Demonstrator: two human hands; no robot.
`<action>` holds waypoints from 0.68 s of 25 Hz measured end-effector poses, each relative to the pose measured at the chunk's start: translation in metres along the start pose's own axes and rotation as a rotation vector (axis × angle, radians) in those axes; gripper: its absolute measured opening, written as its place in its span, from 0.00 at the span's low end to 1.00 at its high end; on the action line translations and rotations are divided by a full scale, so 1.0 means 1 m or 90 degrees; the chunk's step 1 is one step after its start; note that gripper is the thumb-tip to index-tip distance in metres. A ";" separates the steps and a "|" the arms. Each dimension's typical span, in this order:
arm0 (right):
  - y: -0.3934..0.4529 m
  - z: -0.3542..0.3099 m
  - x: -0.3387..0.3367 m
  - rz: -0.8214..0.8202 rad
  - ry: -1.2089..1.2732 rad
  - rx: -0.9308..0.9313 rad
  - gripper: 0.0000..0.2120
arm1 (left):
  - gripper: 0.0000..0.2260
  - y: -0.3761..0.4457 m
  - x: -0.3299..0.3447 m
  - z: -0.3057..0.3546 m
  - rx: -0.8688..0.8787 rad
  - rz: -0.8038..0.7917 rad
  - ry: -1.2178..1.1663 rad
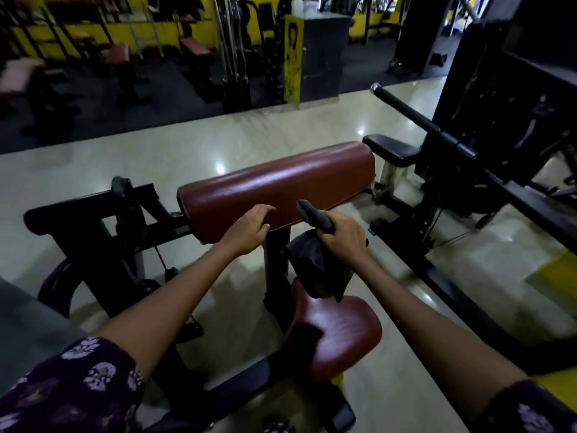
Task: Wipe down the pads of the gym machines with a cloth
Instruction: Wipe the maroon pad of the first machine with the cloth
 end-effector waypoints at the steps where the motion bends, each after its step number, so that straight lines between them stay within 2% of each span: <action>1: 0.006 0.003 -0.001 -0.001 0.001 0.000 0.19 | 0.18 0.005 -0.004 0.001 -0.002 0.005 0.003; 5: 0.037 0.023 -0.009 0.001 0.001 -0.010 0.19 | 0.18 0.042 0.000 0.015 0.024 0.016 0.001; 11: 0.097 0.081 -0.031 -0.001 -0.022 -0.017 0.19 | 0.19 0.123 0.041 0.036 0.042 0.039 -0.053; 17: 0.155 0.155 -0.050 0.033 -0.013 0.059 0.17 | 0.20 0.185 0.065 0.070 0.086 0.037 -0.024</action>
Point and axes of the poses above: each hand's wrist, its own y-axis towards the middle knuckle, its own x-axis out of the palm, z = x × y, the point moved 7 cm from there along y, towards the middle knuckle, and after that the axes turned 13 degrees about -y, right-handed, at the moved point
